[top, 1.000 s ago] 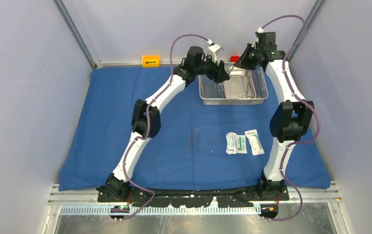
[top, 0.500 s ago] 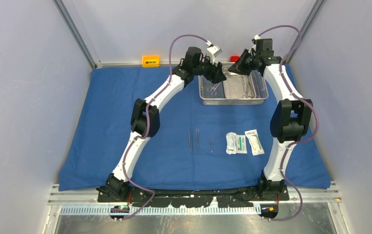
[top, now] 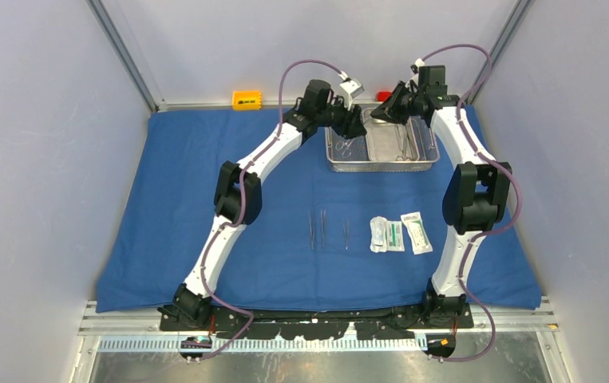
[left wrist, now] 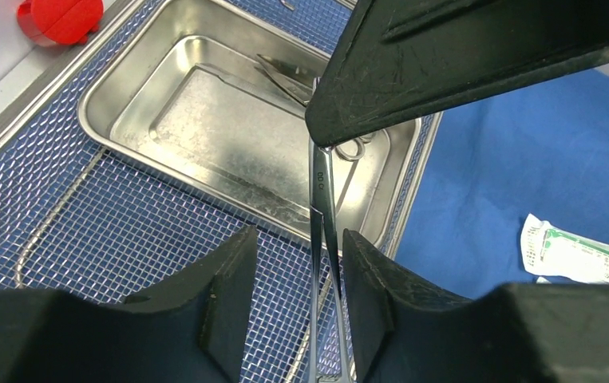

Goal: Open and lay out the surgical kit
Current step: Place the medical item in the surgical kit.

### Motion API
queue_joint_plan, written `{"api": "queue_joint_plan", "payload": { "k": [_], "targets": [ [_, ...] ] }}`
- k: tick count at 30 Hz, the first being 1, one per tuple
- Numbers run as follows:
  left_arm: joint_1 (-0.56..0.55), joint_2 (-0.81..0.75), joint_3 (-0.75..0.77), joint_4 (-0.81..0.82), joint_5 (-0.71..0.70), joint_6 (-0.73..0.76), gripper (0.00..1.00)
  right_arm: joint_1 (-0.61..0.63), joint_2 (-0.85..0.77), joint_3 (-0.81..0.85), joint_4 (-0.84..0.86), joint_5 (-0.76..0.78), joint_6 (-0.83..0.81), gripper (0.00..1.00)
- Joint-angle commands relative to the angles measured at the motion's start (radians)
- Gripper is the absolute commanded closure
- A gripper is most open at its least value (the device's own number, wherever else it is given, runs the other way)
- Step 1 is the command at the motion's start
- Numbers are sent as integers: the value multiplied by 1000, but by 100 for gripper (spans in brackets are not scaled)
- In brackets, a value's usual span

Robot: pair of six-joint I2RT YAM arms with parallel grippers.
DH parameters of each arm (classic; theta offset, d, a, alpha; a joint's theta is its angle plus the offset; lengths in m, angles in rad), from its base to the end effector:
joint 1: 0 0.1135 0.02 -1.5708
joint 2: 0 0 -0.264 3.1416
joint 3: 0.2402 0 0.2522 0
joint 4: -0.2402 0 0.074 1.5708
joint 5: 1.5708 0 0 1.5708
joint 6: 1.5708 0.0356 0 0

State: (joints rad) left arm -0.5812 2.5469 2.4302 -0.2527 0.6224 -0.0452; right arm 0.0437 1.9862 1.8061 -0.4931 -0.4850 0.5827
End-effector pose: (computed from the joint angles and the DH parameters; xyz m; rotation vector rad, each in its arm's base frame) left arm 0.4775 -0.3385 0.2553 0.9335 1.7718 -1.0114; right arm 0.4596 0.0367 0.3044 0.3457 2.2730 0.8760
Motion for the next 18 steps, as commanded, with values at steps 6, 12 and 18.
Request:
{"api": "queue_joint_plan", "payload": {
  "k": [6, 12, 18],
  "targets": [
    [-2, -67, 2, 3, 26, 0, 64, -2, -74, 3, 54, -21, 16, 100],
    [-3, -69, 6, -2, 22, -1, 80, 2, -74, -2, 56, -21, 17, 100],
    [-6, -79, 2, -20, 17, -6, 100, 5, -76, -7, 62, -28, 15, 100]
  ]
}}
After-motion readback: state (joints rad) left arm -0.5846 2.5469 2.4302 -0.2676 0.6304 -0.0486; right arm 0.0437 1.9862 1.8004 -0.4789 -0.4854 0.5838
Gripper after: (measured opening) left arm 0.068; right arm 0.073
